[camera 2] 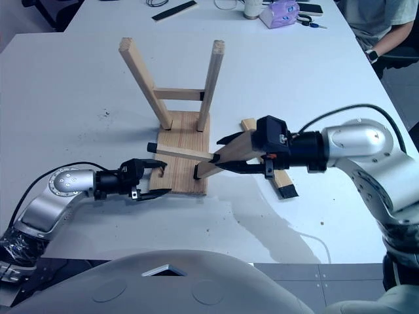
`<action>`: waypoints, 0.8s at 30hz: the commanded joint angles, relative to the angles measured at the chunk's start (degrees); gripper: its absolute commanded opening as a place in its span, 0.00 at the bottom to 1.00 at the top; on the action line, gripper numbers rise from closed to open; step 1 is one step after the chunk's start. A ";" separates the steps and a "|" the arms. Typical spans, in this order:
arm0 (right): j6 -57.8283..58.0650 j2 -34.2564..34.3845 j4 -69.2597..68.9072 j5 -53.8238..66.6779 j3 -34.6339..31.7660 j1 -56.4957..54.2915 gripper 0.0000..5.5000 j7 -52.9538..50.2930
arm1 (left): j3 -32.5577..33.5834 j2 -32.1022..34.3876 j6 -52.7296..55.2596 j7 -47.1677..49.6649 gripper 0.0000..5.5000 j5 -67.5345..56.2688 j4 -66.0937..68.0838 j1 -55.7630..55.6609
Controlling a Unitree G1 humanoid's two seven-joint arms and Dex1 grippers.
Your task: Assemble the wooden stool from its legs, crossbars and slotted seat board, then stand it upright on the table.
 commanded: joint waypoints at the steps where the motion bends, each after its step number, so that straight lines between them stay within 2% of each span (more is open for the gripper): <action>1: 1.96 1.13 5.79 -8.45 8.78 -6.53 0.36 2.74 | -0.47 -1.91 1.73 0.77 0.69 0.61 0.71 -0.27; 11: 1.83 9.61 20.97 -16.23 21.06 -18.62 0.36 9.15 | 1.17 -4.26 2.12 0.97 0.69 -0.13 1.68 -0.83; 15: 0.84 12.90 24.87 -19.71 25.95 -18.03 0.36 9.80 | -0.29 -4.71 1.64 0.44 0.69 1.38 1.29 -0.41; 20: 0.36 12.02 23.44 -20.35 27.25 -14.09 0.36 9.66 | -0.34 -4.10 1.28 0.07 0.69 1.81 1.45 -0.06; 24: 0.78 11.72 20.38 -18.16 23.27 -12.70 0.36 6.62 | -0.20 -3.88 0.97 -0.46 0.69 2.27 2.03 -0.63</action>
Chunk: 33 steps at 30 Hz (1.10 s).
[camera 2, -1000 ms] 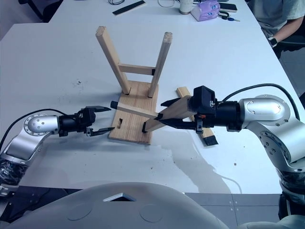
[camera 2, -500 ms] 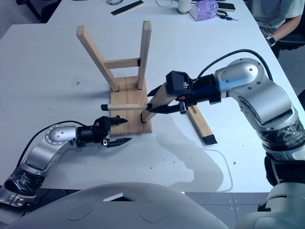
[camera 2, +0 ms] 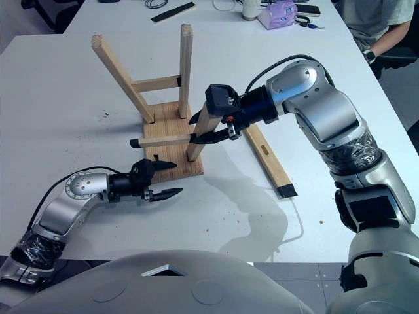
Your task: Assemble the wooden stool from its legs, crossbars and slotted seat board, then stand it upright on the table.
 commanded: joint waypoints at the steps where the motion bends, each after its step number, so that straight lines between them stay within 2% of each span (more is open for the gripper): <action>1: 4.21 -0.63 -1.35 -3.37 2.96 10.23 0.36 -3.55 | 0.11 0.91 0.02 -1.28 0.69 0.69 0.27 -0.76; 2: 5.31 -1.18 -2.97 -1.55 1.03 10.23 0.43 -3.68 | 0.26 1.28 0.27 -1.82 0.69 0.25 -0.35 -0.76; 7: 7.13 -1.85 -7.41 3.73 -7.79 9.17 0.57 -5.00 | 0.02 3.23 -0.20 -4.54 0.69 0.84 -0.78 -0.54; 15: 8.09 -4.43 -12.09 8.32 -20.22 11.05 0.57 -6.84 | 1.29 3.18 -0.54 -4.40 0.69 1.01 0.99 -1.85; 20: 12.30 -3.02 -9.46 14.81 -33.34 8.76 0.57 -15.12 | 1.78 2.98 -0.92 -3.88 0.69 1.39 0.86 -0.88; 23: 12.00 -5.04 -9.76 13.28 -38.37 17.63 0.57 -17.36 | 2.79 3.02 -0.75 -3.13 0.69 0.85 -0.02 0.55; 25: 10.66 -4.13 -11.50 10.26 -41.48 27.25 0.57 -20.99 | 3.50 3.28 -0.60 -2.80 0.69 0.47 -0.86 1.72; 27: 11.10 -2.27 -15.65 9.72 -45.48 39.24 0.61 -22.97 | 4.34 3.61 -0.35 -2.46 0.69 0.14 -2.02 3.22; 31: 10.00 0.29 -19.91 5.77 -45.47 56.75 0.72 -26.17 | 5.70 3.21 -0.28 -0.23 0.69 0.32 -3.93 7.10; 33: 8.34 1.24 -20.10 2.98 -45.06 61.55 0.73 -27.98 | 5.95 2.87 -0.08 0.78 0.69 0.35 -4.64 8.16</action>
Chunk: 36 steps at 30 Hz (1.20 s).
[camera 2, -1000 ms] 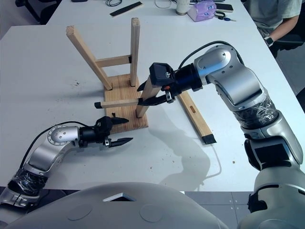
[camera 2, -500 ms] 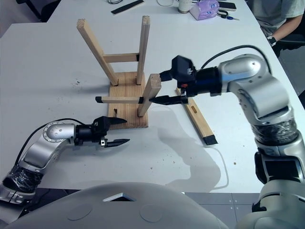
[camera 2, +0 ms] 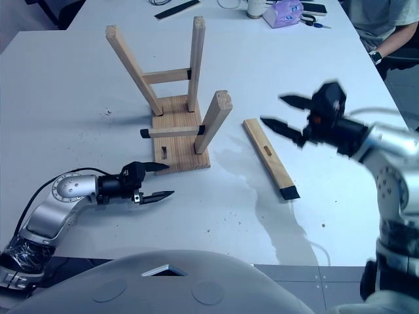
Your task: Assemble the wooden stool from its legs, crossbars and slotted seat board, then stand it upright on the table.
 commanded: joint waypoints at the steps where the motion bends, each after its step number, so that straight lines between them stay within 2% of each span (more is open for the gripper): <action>1: -3.26 2.32 -1.92 -5.94 -0.20 12.05 0.73 -4.16 | 1.39 0.19 1.43 2.68 0.69 0.41 -1.97 3.36; 6: -7.21 1.76 1.11 -10.41 0.34 16.63 0.73 -4.42 | 1.72 -0.40 1.91 4.58 0.69 0.62 -2.64 4.12; 11: -9.54 1.91 3.84 -13.39 4.59 18.95 0.73 -3.30 | 1.84 -1.04 3.19 5.62 0.69 -0.12 -3.73 3.64; 17: -13.00 3.67 8.54 -15.80 6.55 17.58 0.73 -5.38 | 3.75 -3.56 6.61 10.19 0.69 -0.32 -3.02 2.30; 23: -15.45 4.60 12.18 -17.98 7.28 14.43 0.58 -8.64 | 6.73 -6.62 9.74 17.25 0.69 0.93 -0.66 -0.12; 28: -16.24 2.05 13.04 -15.72 4.67 13.14 0.46 -5.24 | 12.15 -6.66 10.99 18.42 0.69 -2.07 -2.60 0.70; 31: -15.73 1.27 13.03 -12.56 2.56 11.06 0.38 -2.75 | 16.28 -5.50 11.85 15.61 0.69 -7.46 -7.35 3.67; 34: -13.80 1.44 12.05 -8.04 -0.58 8.15 0.37 -1.61 | 22.36 -3.38 13.94 10.65 0.69 -17.71 -14.66 6.61; 36: -10.60 1.48 11.29 -3.03 -4.19 3.80 0.37 -2.31 | 29.73 -3.15 15.77 11.29 0.69 -29.22 -18.40 3.78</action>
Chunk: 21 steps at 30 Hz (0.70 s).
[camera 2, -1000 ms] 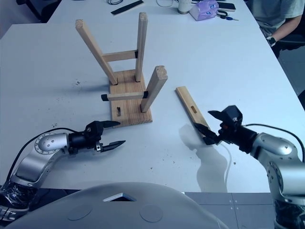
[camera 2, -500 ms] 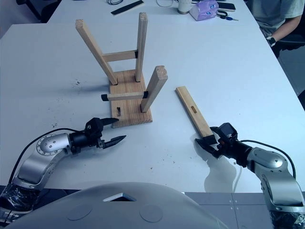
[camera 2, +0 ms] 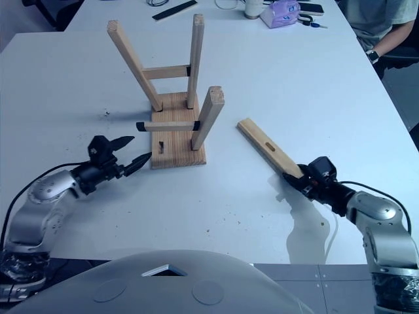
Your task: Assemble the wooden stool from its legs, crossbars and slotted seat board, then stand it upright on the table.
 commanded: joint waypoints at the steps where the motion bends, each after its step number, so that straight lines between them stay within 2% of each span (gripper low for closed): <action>1: 5.59 -0.79 -1.63 9.00 -7.03 -8.75 0.37 -1.08 | 13.42 1.80 3.84 1.58 0.69 -20.29 -6.53 -5.89; 4: 9.62 -1.35 -1.01 14.83 -10.81 -17.28 0.37 -4.07 | 21.36 4.77 5.54 9.13 0.69 -34.43 -4.76 -16.93; 6: 12.80 -0.96 -2.71 21.35 -13.10 -23.74 0.37 -6.68 | 22.45 7.28 6.83 12.55 0.69 -39.28 -4.58 -22.82; 9: 17.85 -0.07 -8.73 35.13 -15.53 -31.09 0.37 -11.38 | 17.13 8.82 10.29 15.01 0.74 -43.56 -5.78 -29.77; 12: 20.30 -0.11 -16.07 47.02 -13.16 -34.31 0.37 -13.33 | 11.13 8.33 11.48 12.34 0.82 -42.84 -9.13 -31.44; 14: 21.26 -0.52 -19.74 53.46 -11.14 -34.94 0.37 -13.23 | 8.67 6.89 12.33 12.39 0.83 -44.10 -9.01 -31.92; 17: 22.31 -1.33 -22.83 58.89 -7.43 -34.90 0.37 -11.68 | 3.65 6.07 13.44 9.54 0.83 -43.59 -10.66 -32.63; 21: 23.27 -3.10 -24.89 60.68 -3.71 -33.23 0.37 -7.54 | 3.20 5.39 14.00 8.39 0.83 -48.50 -9.89 -34.63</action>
